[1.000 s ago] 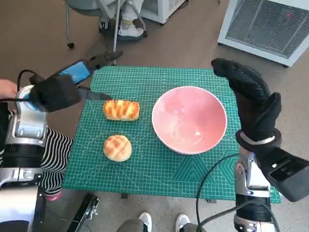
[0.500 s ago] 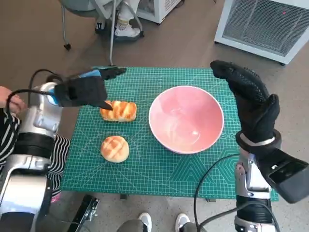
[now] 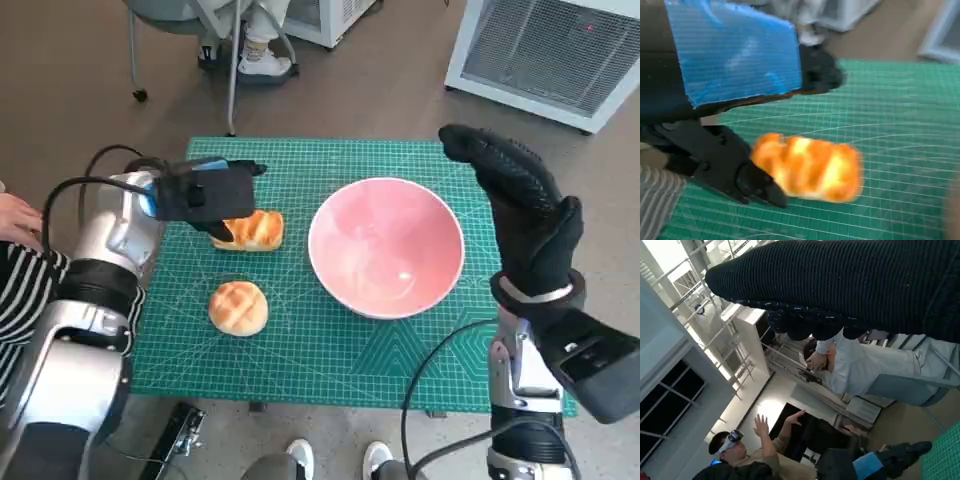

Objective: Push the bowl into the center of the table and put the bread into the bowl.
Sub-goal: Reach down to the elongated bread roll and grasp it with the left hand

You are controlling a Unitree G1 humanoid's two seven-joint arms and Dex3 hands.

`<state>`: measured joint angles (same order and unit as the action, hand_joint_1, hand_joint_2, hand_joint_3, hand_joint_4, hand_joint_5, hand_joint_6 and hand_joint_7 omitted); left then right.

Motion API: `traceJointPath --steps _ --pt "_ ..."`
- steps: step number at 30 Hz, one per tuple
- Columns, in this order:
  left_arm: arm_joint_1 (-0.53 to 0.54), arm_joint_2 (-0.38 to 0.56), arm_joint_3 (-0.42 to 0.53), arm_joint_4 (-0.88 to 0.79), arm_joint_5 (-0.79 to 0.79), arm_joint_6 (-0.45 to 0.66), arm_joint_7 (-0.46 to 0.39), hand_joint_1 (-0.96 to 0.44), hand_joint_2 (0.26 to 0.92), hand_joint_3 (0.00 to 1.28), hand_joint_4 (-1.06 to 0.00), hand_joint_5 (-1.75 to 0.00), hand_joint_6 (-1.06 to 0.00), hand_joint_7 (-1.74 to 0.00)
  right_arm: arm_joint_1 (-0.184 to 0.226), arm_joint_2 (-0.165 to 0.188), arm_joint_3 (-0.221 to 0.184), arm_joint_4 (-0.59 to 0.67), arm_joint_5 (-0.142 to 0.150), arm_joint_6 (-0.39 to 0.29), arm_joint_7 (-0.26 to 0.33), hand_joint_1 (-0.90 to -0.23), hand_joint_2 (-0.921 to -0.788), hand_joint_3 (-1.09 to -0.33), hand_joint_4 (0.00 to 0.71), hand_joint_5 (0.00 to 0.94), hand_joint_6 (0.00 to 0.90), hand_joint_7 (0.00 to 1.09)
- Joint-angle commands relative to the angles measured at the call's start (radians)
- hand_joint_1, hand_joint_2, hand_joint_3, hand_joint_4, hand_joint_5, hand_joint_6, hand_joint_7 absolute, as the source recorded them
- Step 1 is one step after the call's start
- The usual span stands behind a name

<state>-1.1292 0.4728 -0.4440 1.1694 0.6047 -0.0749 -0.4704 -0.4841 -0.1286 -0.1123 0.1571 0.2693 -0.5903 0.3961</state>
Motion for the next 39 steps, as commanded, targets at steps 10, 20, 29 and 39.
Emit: traceJointPath --steps 10,20,29,39 --pt "-0.016 -0.088 -0.079 0.140 0.074 0.067 0.087 -0.09 0.735 0.01 -0.02 0.00 -0.20 0.00 0.035 -0.013 -0.002 -0.007 -0.012 0.016 -0.018 -0.666 -0.921 -0.672 0.134 0.003 0.096 0.38" --pt "0.026 -0.121 -0.101 0.172 0.085 0.062 0.203 -0.07 0.765 0.02 -0.14 -0.03 -0.30 -0.03 0.045 -0.014 0.001 -0.019 -0.017 0.016 -0.026 -0.658 -0.921 -0.679 0.138 0.004 0.092 0.39" --pt "0.066 -0.124 -0.145 0.182 0.129 0.011 0.313 -0.05 0.830 0.02 -0.58 -0.10 -0.51 -0.06 0.052 -0.018 0.000 -0.028 -0.020 0.018 -0.030 -0.657 -0.921 -0.691 0.139 0.004 0.090 0.40" --pt "0.071 -0.113 -0.183 0.187 0.170 -0.033 0.408 0.07 0.919 0.10 -0.67 -1.28 -0.61 -0.90 0.052 -0.022 -0.001 -0.022 -0.018 0.016 -0.032 -0.657 -0.921 -0.695 0.140 0.003 0.088 0.40"
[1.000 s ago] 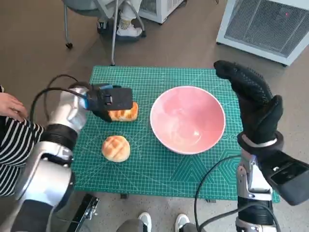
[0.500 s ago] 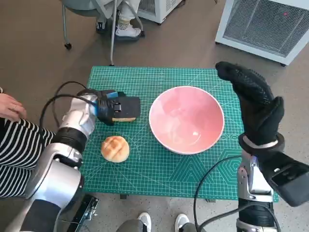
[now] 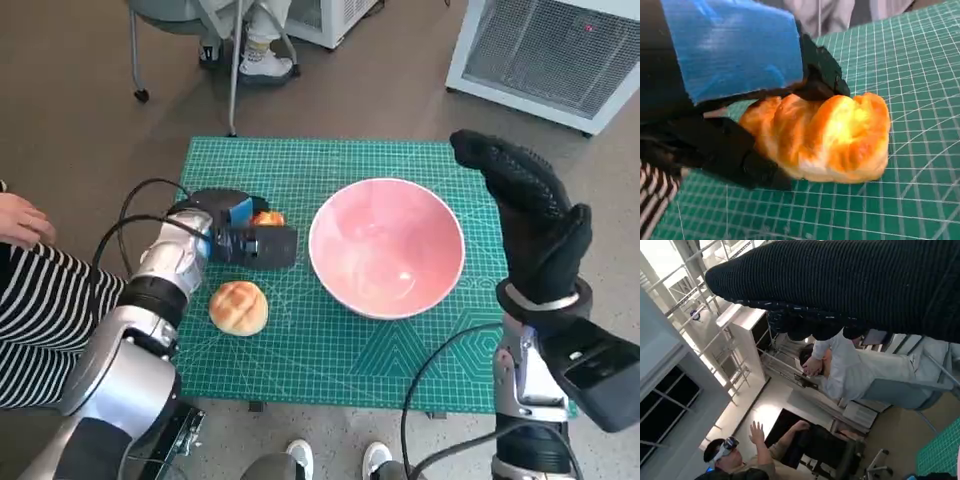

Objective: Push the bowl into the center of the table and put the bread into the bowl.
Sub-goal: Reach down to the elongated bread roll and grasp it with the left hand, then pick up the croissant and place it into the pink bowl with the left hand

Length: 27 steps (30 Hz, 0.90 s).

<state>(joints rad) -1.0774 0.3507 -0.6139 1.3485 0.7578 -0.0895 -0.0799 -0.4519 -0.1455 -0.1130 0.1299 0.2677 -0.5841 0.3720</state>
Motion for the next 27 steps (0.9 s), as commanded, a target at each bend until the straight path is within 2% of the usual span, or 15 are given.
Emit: traceJointPath --steps 1,9,10,18,24,27 --pt "0.018 0.010 -0.014 0.008 0.019 -0.022 0.023 0.04 0.919 0.10 -0.67 -1.29 -0.60 -0.96 0.020 -0.006 -0.001 0.006 -0.016 0.009 -0.008 -0.658 -0.921 -0.695 0.140 0.003 0.087 0.40" --pt "0.012 0.015 -0.009 0.008 0.024 -0.033 0.040 0.00 0.920 0.09 -0.68 -1.30 -0.61 -1.04 0.022 -0.006 -0.001 0.007 -0.014 0.008 -0.008 -0.659 -0.921 -0.695 0.141 0.002 0.086 0.41" --pt "-0.004 0.026 0.005 -0.001 0.012 -0.046 0.051 0.00 0.920 0.11 -0.66 -1.30 -0.57 -1.10 0.022 -0.006 -0.002 0.008 -0.014 0.008 -0.008 -0.659 -0.921 -0.695 0.140 0.002 0.085 0.41" --pt "-0.078 0.071 0.101 -0.064 -0.064 -0.113 0.110 0.00 0.920 0.06 -0.72 -1.22 -0.62 -1.08 0.022 -0.005 -0.002 0.012 -0.016 0.006 -0.011 -0.659 -0.921 -0.695 0.141 0.002 0.084 0.41" --pt "-0.091 0.099 0.169 -0.168 -0.105 -0.160 0.181 0.00 0.920 0.06 -0.73 -1.16 -0.61 -1.13 0.024 -0.006 -0.002 0.011 -0.015 0.005 -0.013 -0.659 -0.921 -0.698 0.141 0.002 0.083 0.41" --pt "-0.066 0.121 0.210 -0.296 -0.131 -0.189 0.206 0.00 0.920 0.05 -0.74 -1.13 -0.60 -1.16 0.027 -0.006 -0.001 0.008 -0.014 0.004 -0.012 -0.659 -0.921 -0.700 0.141 0.002 0.083 0.41"
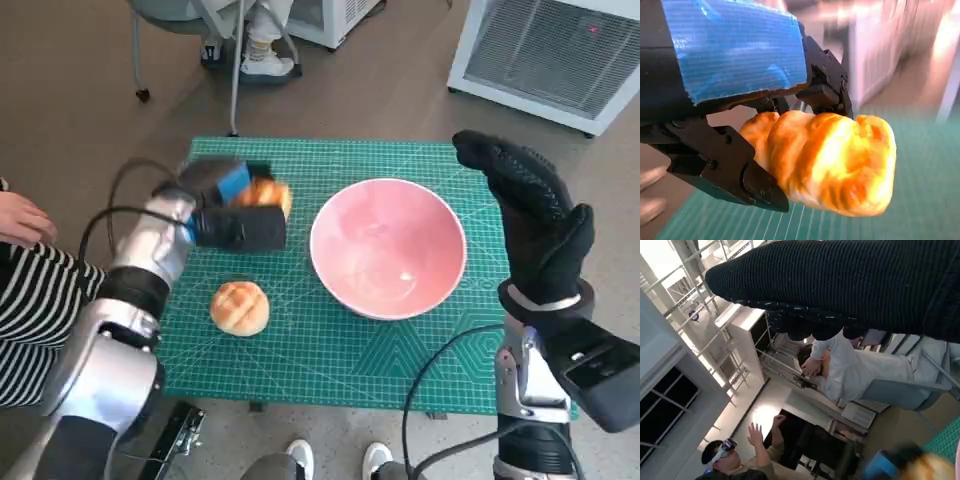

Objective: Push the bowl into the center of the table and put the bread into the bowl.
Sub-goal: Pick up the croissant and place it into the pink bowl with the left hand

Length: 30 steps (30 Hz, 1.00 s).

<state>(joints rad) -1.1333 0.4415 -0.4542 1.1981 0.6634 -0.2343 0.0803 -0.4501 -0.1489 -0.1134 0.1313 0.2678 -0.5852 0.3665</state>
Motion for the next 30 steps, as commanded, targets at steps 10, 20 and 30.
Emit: traceJointPath --steps 10,20,30 --pt "0.155 0.042 0.152 -0.642 -0.114 -0.061 -0.007 0.00 0.920 0.05 -0.76 -1.10 -0.60 -1.19 0.027 -0.001 -0.001 0.015 -0.004 -0.003 0.001 -0.659 -0.921 -0.703 0.142 0.002 0.082 0.41" --pt "0.235 0.000 0.124 -0.770 -0.114 -0.131 -0.069 0.00 0.920 0.04 -0.78 -1.04 -0.60 -1.21 0.037 0.000 0.001 0.005 0.002 -0.006 0.003 -0.663 -0.921 -0.701 0.142 0.001 0.077 0.42" --pt "0.218 -0.084 0.046 -0.663 -0.068 -0.190 -0.115 0.00 0.920 0.04 -0.78 -1.03 -0.60 -1.22 0.049 0.001 0.000 -0.008 0.005 -0.003 -0.003 -0.669 -0.921 -0.704 0.142 0.001 0.074 0.42"
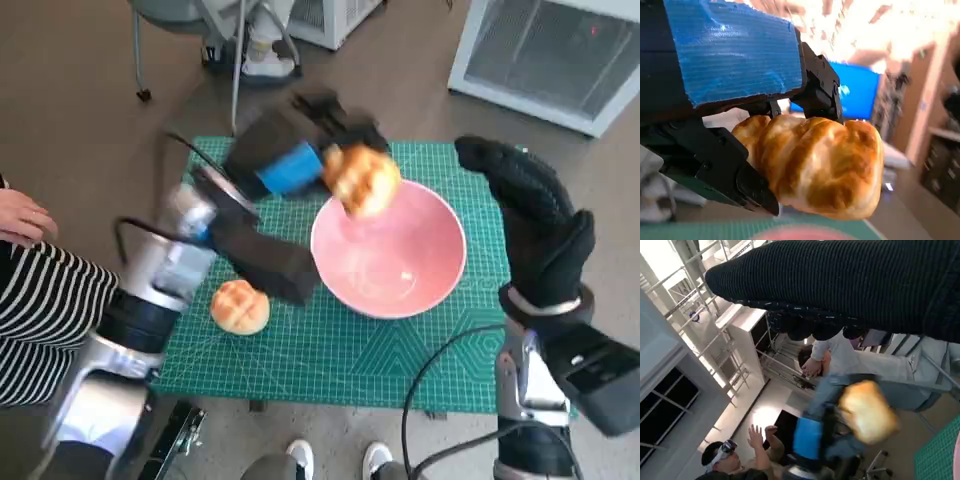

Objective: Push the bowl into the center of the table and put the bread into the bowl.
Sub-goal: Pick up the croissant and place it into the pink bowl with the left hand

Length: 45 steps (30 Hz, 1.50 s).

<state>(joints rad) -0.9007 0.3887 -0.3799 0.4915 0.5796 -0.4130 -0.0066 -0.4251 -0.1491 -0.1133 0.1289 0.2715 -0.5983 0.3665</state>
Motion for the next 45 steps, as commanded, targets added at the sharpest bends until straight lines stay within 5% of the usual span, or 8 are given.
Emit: traceJointPath --steps 1,9,10,13,20,27,35,45 --pt "-0.017 -0.035 -0.030 0.050 0.017 -0.012 -0.031 0.00 0.920 0.04 -0.78 -1.03 -0.60 -1.22 0.024 0.001 -0.001 -0.006 0.001 0.011 -0.003 -0.670 -0.921 -0.704 0.142 0.001 0.073 0.42" --pt "-0.062 -0.124 -0.080 0.213 0.010 0.041 -0.153 0.00 0.921 0.21 -0.58 -1.26 -0.41 -1.39 0.032 0.006 -0.002 -0.012 0.012 0.014 -0.003 -0.678 -0.921 -0.702 0.142 0.001 0.071 0.42" --pt "-0.068 -0.134 -0.083 0.231 0.007 0.051 -0.169 -0.01 0.896 0.20 -0.53 -1.14 -0.37 -1.28 0.033 0.007 -0.002 -0.013 0.013 0.014 -0.003 -0.679 -0.921 -0.702 0.142 0.001 0.071 0.42" --pt "-0.080 -0.158 -0.093 0.266 0.008 0.093 -0.219 -0.04 0.861 0.09 -0.46 -0.39 -0.37 -0.60 0.036 0.010 0.000 -0.016 0.015 0.015 -0.003 -0.679 -0.921 -0.702 0.142 0.001 0.070 0.42" --pt "-0.073 -0.144 -0.116 0.242 0.040 0.138 -0.283 -0.16 0.813 0.01 -0.18 -0.03 -0.24 -0.14 0.045 0.018 0.001 -0.030 0.016 0.020 -0.007 -0.680 -0.921 -0.702 0.142 0.000 0.069 0.42" --pt "-0.041 -0.081 -0.080 0.147 0.007 0.119 -0.344 -0.32 0.794 0.00 -0.03 0.00 -0.16 -0.04 0.054 0.026 0.001 -0.053 0.019 0.034 -0.012 -0.680 -0.921 -0.703 0.141 0.000 0.066 0.43" --pt "0.025 0.028 0.021 -0.018 -0.130 0.089 -0.468 -0.43 0.786 0.00 -0.01 0.00 -0.15 -0.02 0.063 0.033 0.003 -0.068 0.016 0.041 -0.016 -0.680 -0.921 -0.703 0.141 0.000 0.063 0.43" --pt "0.123 0.204 0.170 -0.214 -0.314 0.091 -0.635 -0.30 0.756 0.00 -0.04 -0.01 -0.19 -0.03 0.063 0.041 0.005 -0.072 0.011 0.044 -0.019 -0.680 -0.921 -0.701 0.141 0.000 0.062 0.43"
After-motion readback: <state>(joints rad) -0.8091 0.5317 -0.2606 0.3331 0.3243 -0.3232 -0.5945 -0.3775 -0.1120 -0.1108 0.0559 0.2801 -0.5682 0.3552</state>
